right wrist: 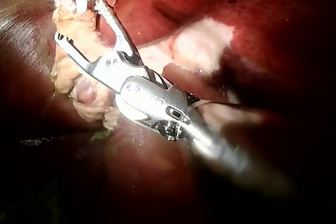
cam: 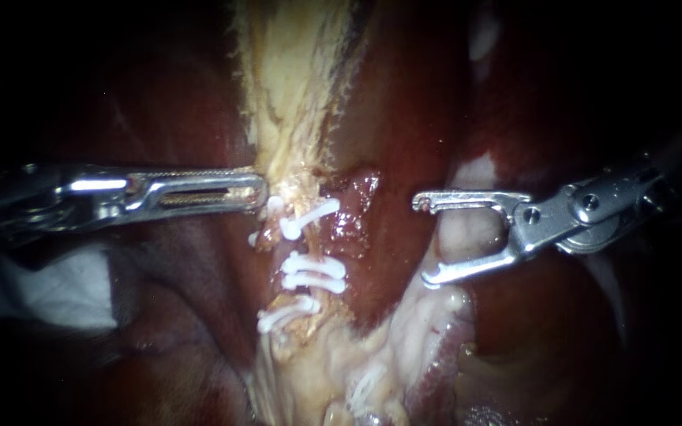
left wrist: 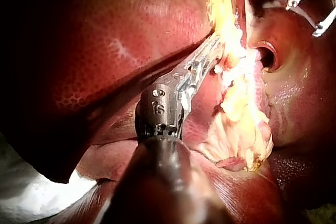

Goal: Going back third clip right tube

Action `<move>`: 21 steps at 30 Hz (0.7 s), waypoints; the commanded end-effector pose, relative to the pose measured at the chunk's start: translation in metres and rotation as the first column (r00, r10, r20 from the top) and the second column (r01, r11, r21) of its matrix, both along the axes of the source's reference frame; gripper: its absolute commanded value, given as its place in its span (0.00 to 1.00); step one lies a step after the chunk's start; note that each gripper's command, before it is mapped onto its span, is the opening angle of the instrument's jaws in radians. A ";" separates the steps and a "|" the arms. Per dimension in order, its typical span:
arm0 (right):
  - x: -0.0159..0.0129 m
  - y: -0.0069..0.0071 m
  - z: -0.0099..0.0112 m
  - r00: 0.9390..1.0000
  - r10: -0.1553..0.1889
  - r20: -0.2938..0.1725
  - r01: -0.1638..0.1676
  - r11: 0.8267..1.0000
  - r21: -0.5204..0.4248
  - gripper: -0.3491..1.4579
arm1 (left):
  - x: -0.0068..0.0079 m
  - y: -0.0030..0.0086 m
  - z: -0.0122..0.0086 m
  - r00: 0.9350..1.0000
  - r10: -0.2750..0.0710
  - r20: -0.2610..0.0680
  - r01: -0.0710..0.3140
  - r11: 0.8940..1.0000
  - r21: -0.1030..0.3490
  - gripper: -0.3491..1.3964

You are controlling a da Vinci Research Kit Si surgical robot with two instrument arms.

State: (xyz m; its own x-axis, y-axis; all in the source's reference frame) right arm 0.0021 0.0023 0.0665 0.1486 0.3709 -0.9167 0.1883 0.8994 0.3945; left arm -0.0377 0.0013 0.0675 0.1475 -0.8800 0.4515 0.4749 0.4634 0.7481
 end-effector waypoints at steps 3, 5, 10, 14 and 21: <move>-0.0001 -0.0001 -0.0002 1.000 0.000 -0.001 0.000 1.000 -0.001 0.52 | -0.0008 0.0000 0.0004 1.000 0.004 -0.001 -0.004 1.000 0.001 0.00; -0.0002 -0.0002 -0.0002 1.000 0.000 -0.001 0.000 1.000 -0.001 0.52 | -0.0012 0.0000 0.0007 1.000 0.007 -0.003 -0.007 1.000 0.001 0.00; -0.0003 -0.0003 -0.0004 1.000 -0.001 -0.002 0.001 1.000 -0.001 0.52 | -0.0013 0.0000 0.0009 1.000 0.007 -0.003 -0.007 1.000 0.006 0.00; -0.0003 -0.0005 -0.0005 1.000 -0.001 -0.003 0.001 1.000 -0.002 0.52 | -0.0013 0.0002 0.0011 1.000 0.008 -0.003 -0.008 1.000 0.006 0.00; -0.0004 -0.0005 -0.0006 1.000 -0.004 -0.004 0.004 1.000 -0.001 0.52 | -0.0013 0.0002 0.0011 1.000 0.008 -0.003 -0.008 1.000 0.006 0.00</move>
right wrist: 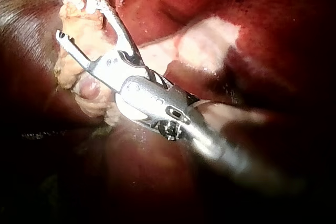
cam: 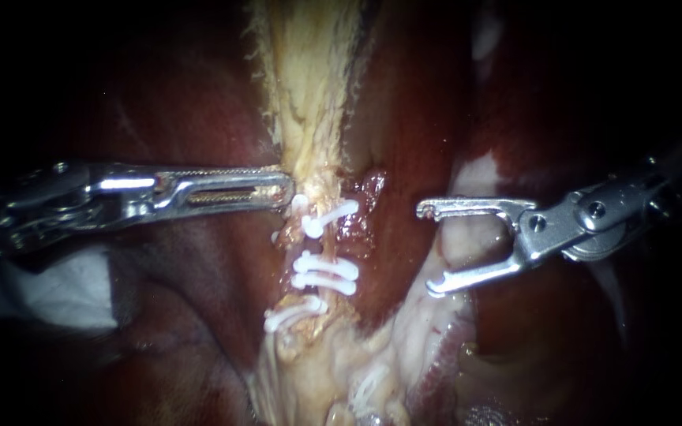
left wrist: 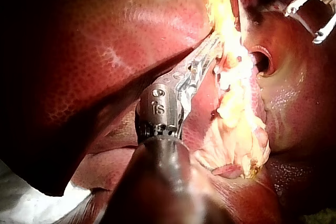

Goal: Going back third clip right tube

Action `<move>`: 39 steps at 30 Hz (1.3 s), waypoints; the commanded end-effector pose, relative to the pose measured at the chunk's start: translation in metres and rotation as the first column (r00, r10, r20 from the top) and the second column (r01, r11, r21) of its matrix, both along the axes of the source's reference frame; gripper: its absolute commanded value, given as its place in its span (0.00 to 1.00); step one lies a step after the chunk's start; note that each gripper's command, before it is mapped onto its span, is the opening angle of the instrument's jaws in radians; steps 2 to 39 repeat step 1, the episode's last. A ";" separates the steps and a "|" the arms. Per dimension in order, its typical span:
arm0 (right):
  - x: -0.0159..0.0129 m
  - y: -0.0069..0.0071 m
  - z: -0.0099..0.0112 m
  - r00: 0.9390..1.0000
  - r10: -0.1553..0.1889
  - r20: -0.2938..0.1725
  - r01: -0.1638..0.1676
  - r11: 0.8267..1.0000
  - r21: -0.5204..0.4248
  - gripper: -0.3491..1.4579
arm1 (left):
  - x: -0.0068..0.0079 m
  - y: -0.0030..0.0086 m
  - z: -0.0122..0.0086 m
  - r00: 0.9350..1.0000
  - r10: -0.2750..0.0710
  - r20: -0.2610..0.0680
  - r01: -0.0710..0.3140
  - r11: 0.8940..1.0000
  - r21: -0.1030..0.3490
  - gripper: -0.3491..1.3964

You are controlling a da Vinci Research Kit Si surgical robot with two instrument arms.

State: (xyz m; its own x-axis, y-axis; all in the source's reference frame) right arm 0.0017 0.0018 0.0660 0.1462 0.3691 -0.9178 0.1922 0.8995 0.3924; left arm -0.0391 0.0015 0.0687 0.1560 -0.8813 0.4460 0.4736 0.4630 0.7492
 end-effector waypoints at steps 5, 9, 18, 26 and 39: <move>0.0000 0.0001 0.0000 1.000 -0.003 -0.001 0.003 1.000 0.000 0.52 | 0.0000 0.0000 0.0000 1.000 0.000 0.001 0.000 1.000 0.000 0.00; 0.0000 0.0001 0.0000 1.000 -0.003 -0.001 0.003 1.000 0.000 0.52 | 0.0000 0.0000 0.0000 1.000 0.000 0.001 0.000 1.000 0.000 0.00; 0.0000 0.0001 0.0000 1.000 -0.003 -0.001 0.003 1.000 0.000 0.52 | 0.0000 0.0000 0.0000 1.000 0.000 0.001 0.000 1.000 0.000 0.00; 0.0000 0.0001 0.0000 1.000 -0.003 -0.001 0.003 1.000 0.000 0.52 | 0.0000 0.0000 0.0000 1.000 0.000 0.001 0.000 1.000 0.000 0.00; 0.0000 0.0001 0.0000 1.000 -0.003 -0.001 0.003 1.000 0.000 0.52 | 0.0000 0.0000 0.0000 1.000 0.000 0.001 0.000 1.000 0.000 0.00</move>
